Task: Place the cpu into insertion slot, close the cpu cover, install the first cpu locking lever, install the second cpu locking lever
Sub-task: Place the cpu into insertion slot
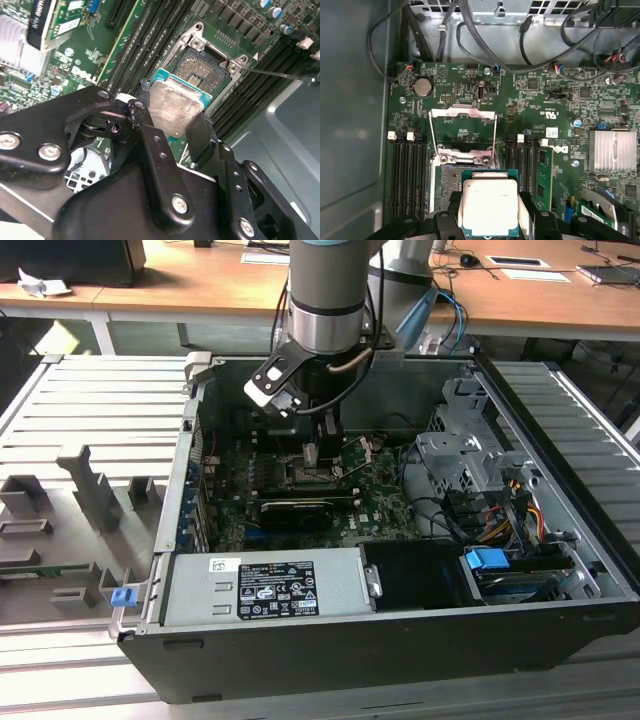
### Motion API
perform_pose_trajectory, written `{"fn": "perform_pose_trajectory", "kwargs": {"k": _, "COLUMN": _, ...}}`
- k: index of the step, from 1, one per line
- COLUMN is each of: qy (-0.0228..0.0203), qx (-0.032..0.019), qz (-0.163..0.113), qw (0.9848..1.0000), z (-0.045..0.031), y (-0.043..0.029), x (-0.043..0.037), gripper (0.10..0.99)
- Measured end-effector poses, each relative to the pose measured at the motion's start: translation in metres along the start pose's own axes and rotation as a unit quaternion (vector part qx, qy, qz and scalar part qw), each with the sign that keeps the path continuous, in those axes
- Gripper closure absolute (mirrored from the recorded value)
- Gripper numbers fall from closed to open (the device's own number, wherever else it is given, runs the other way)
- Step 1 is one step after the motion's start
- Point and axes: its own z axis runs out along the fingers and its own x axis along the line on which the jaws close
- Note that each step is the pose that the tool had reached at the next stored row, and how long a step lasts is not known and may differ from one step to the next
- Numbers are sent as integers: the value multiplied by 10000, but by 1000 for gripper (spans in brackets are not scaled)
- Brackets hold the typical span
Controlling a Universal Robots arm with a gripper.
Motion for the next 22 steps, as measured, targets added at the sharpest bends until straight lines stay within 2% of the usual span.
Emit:
{"fn": "perform_pose_trajectory", "kwargs": {"k": 3, "qy": 1, "qx": 1, "qz": -21, "qw": 10000, "z": 83, "y": -28, "x": 50, "gripper": 557}}
{"fn": "perform_pose_trajectory", "kwargs": {"k": 8, "qy": 1, "qx": 1, "qz": -8, "qw": 10000, "z": 157, "y": -46, "x": 135, "gripper": 557}}
{"fn": "perform_pose_trajectory", "kwargs": {"k": 15, "qy": -7, "qx": -3, "qz": 127, "qw": 9999, "z": 276, "y": -95, "x": 167, "gripper": 557}}
{"fn": "perform_pose_trajectory", "kwargs": {"k": 18, "qy": -16, "qx": -5, "qz": 241, "qw": 9997, "z": 374, "y": -124, "x": 195, "gripper": 557}}
{"fn": "perform_pose_trajectory", "kwargs": {"k": 22, "qy": -26, "qx": -5, "qz": 245, "qw": 9997, "z": 416, "y": -125, "x": 203, "gripper": 557}}
